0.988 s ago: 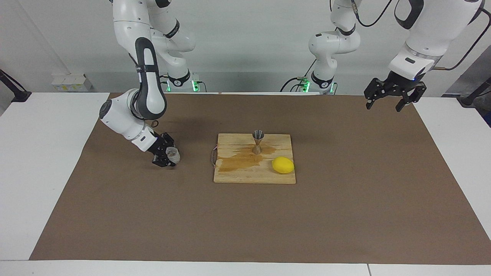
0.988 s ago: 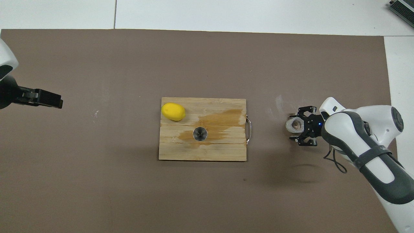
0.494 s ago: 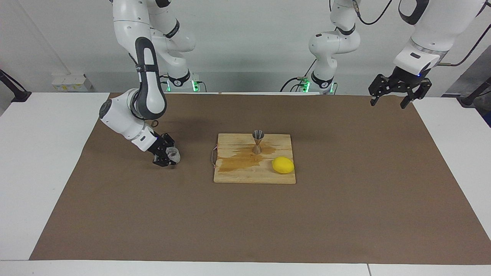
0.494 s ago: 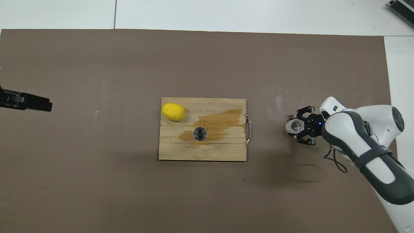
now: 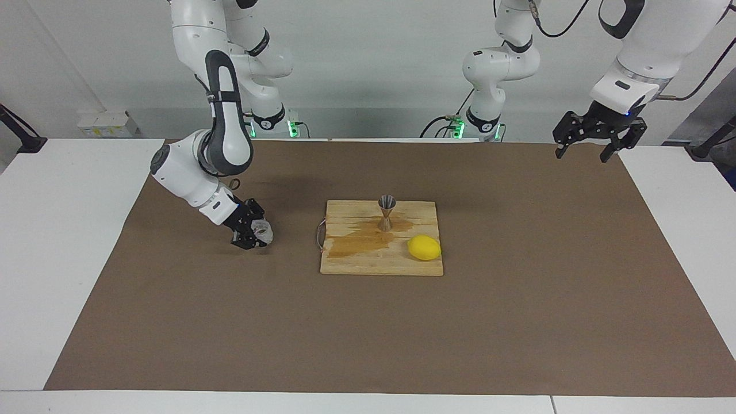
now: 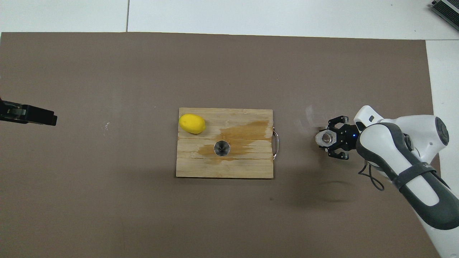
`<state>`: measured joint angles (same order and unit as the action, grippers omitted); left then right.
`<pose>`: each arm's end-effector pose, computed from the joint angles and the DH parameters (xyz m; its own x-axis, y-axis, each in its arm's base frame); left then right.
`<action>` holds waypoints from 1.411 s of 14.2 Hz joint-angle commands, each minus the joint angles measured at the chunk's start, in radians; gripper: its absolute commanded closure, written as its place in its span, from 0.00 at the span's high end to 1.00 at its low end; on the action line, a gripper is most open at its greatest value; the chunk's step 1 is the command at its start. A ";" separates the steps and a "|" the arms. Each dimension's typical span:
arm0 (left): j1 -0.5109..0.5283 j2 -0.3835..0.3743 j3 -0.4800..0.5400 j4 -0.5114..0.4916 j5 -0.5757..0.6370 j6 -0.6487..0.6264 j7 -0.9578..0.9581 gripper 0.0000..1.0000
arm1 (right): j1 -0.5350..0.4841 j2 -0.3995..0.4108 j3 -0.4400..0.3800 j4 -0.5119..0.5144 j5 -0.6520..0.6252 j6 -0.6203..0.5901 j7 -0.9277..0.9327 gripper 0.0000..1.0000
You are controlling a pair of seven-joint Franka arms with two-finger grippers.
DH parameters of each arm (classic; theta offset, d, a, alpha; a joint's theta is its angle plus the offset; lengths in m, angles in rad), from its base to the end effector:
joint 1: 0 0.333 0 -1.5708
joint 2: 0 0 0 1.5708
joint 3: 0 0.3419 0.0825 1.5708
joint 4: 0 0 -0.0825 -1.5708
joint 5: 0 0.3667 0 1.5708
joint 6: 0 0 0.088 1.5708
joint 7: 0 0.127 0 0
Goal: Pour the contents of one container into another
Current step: 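Lift the glass cup with the right gripper over the cutting board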
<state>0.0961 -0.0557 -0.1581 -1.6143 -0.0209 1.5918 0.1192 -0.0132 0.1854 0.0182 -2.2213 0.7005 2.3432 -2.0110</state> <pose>0.5201 -0.0375 0.6416 0.9831 -0.1798 0.0337 -0.1801 -0.9836 0.0082 0.5360 0.0216 0.3095 0.0552 0.8820 0.4680 0.9967 -0.0766 0.0268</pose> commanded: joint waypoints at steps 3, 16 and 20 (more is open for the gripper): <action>0.002 -0.026 0.002 -0.027 0.013 -0.007 0.019 1.00 | 0.061 -0.041 0.009 0.008 0.030 0.053 0.101 0.38; 0.001 -0.024 0.002 -0.027 0.013 -0.012 0.019 1.00 | 0.251 -0.098 0.011 0.068 -0.085 0.042 0.492 0.38; -0.002 -0.024 0.002 -0.027 0.013 -0.015 0.017 1.00 | 0.294 -0.106 0.012 0.103 -0.166 0.004 0.621 0.38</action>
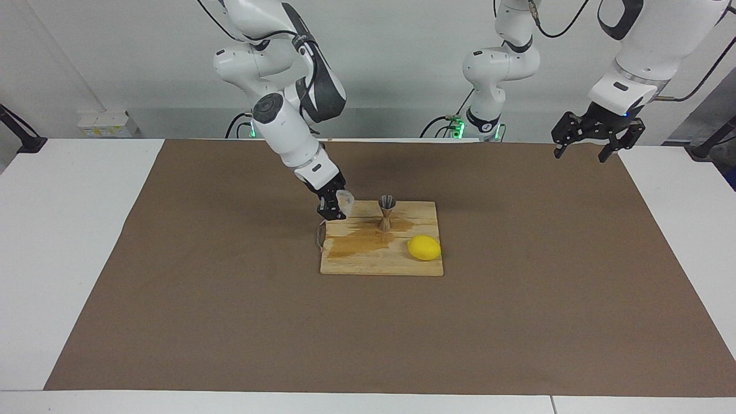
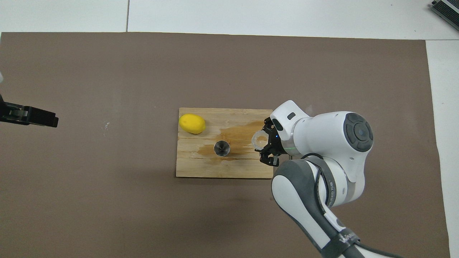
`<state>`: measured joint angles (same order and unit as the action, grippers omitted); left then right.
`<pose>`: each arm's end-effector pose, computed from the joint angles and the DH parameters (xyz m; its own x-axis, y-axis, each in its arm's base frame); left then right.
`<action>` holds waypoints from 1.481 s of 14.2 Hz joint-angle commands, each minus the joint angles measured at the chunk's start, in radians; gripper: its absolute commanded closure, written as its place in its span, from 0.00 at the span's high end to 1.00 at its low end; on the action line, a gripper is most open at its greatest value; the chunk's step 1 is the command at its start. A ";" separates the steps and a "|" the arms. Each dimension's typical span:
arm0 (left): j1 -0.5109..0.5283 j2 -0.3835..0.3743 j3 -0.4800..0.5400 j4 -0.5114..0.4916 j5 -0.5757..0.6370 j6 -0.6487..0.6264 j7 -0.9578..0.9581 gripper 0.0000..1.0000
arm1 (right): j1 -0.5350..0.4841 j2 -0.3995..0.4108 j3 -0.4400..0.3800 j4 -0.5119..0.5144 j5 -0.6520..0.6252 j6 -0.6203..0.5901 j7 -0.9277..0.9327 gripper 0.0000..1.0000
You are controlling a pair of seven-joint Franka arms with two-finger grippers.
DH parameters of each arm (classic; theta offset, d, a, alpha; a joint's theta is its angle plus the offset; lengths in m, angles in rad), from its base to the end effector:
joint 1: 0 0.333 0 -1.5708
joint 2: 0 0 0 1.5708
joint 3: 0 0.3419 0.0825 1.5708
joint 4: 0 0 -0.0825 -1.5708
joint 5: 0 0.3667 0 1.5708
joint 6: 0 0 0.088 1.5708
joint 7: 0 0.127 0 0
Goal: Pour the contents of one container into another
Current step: 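Lift the glass cup with the right gripper over the cutting board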
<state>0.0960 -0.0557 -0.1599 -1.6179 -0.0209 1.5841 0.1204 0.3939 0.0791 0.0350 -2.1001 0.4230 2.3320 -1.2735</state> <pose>0.5189 -0.0384 0.6392 0.9829 -0.1829 0.0225 -0.1832 -0.9830 0.0094 0.5088 0.2464 0.4156 0.1305 0.9260 0.3542 0.9903 -0.1386 -0.0023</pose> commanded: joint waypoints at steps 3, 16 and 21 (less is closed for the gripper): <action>-0.007 -0.021 0.003 -0.023 0.013 -0.007 0.002 1.00 | 0.043 -0.005 0.005 0.063 -0.164 -0.076 0.187 0.38; -0.007 -0.019 0.003 -0.023 0.012 -0.006 -0.001 1.00 | 0.120 0.047 0.009 0.181 -0.371 -0.132 0.402 0.38; -0.007 -0.018 0.003 -0.023 0.012 -0.004 -0.002 1.00 | 0.141 0.083 0.009 0.239 -0.452 -0.186 0.445 0.38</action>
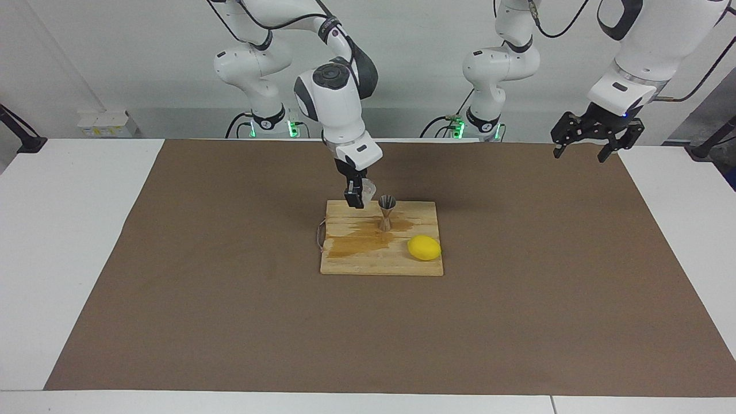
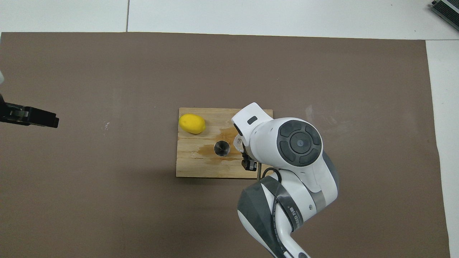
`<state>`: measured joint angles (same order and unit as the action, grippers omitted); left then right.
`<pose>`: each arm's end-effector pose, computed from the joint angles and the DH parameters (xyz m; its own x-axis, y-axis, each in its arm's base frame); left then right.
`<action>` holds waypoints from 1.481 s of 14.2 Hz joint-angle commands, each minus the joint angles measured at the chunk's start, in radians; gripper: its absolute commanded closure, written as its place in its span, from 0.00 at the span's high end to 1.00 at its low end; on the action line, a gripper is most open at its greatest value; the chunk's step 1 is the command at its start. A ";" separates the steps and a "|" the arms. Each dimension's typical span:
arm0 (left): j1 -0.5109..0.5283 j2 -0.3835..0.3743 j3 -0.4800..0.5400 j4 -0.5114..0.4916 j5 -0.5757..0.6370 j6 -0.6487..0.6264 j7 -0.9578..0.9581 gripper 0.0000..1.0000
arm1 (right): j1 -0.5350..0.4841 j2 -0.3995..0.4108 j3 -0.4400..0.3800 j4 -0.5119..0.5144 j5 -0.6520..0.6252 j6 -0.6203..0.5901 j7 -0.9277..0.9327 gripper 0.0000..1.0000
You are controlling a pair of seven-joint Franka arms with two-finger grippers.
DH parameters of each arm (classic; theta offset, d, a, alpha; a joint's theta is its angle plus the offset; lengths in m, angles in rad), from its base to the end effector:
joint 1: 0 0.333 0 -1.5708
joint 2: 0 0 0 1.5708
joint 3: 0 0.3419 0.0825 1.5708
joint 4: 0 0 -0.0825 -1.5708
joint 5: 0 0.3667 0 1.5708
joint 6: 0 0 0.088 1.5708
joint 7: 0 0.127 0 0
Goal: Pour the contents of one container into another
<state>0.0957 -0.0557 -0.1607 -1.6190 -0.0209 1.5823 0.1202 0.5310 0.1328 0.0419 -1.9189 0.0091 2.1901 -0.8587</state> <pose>0.5186 -0.0390 0.6385 0.9828 -0.1838 0.0196 -0.1840 -0.9829 0.0097 0.5002 0.3222 0.4509 0.1387 0.9852 0.1005 0.9843 -0.1483 0.0956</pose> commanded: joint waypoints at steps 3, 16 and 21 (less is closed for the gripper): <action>-0.007 -0.018 0.004 -0.022 0.012 -0.004 -0.002 1.00 | 0.012 0.037 0.003 0.066 -0.066 -0.043 0.056 0.38; -0.008 -0.018 0.004 -0.022 0.010 -0.005 -0.002 1.00 | 0.060 0.068 0.003 0.086 -0.210 -0.072 0.116 0.38; -0.008 -0.016 0.004 -0.022 0.009 -0.005 -0.002 1.00 | 0.089 0.111 0.003 0.155 -0.261 -0.116 0.162 0.38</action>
<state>0.0956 -0.0557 -0.1612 -1.6212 -0.0209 1.5811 0.1202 0.6170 0.2120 0.0428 -1.8255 -0.2222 2.1142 -0.7250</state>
